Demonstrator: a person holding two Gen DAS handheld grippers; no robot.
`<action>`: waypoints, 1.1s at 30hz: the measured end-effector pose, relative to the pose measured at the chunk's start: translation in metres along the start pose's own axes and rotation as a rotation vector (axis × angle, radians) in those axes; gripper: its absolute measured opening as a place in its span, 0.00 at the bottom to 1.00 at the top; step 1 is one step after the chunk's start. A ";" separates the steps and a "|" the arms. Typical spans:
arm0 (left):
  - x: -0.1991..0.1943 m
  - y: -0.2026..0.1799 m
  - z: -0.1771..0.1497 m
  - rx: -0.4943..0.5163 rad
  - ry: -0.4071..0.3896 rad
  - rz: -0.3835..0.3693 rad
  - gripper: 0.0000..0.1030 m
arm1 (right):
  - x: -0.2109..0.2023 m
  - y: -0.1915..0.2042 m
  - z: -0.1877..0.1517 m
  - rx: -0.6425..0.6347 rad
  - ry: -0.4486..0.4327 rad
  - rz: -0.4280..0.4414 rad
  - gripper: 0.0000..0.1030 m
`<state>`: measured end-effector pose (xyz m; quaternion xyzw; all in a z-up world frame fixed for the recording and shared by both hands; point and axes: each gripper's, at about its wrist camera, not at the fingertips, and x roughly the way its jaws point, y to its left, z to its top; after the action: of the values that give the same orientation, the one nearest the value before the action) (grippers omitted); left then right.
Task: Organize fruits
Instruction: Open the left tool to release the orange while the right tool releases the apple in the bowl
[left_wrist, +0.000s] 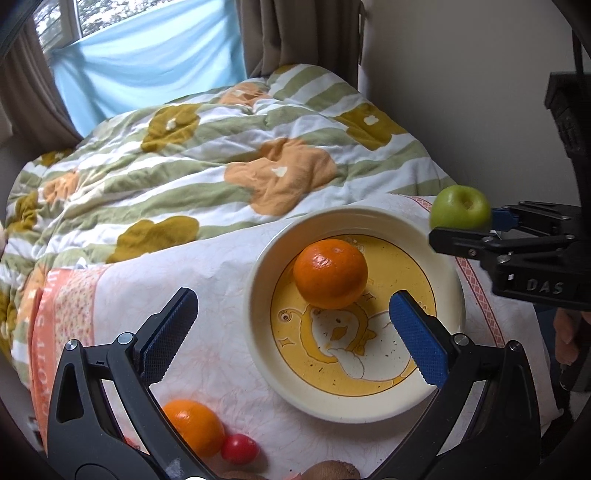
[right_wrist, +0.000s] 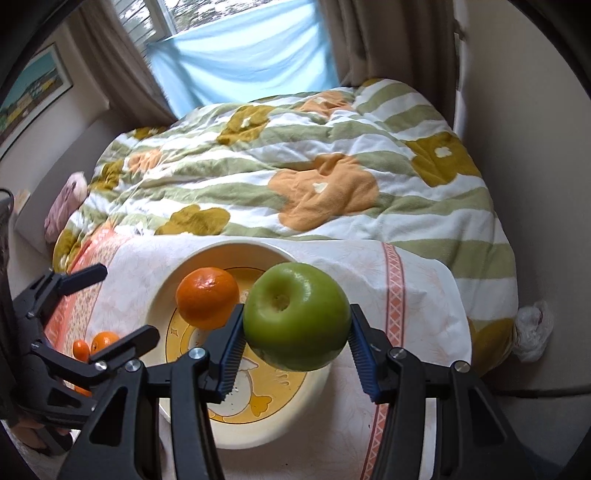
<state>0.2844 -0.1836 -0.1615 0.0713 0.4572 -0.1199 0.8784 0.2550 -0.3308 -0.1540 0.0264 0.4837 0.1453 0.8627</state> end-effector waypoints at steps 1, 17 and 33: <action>-0.001 0.002 -0.001 -0.006 0.000 0.004 1.00 | 0.004 0.003 0.001 -0.023 0.005 0.012 0.48; 0.001 0.021 -0.014 -0.071 0.041 0.038 1.00 | 0.045 0.018 -0.007 -0.200 0.014 0.009 0.61; -0.045 0.026 -0.015 -0.072 -0.029 0.034 1.00 | -0.005 0.023 0.003 -0.193 -0.070 -0.052 1.00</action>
<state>0.2550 -0.1484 -0.1321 0.0454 0.4473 -0.0896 0.8887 0.2496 -0.3095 -0.1443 -0.0640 0.4377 0.1679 0.8810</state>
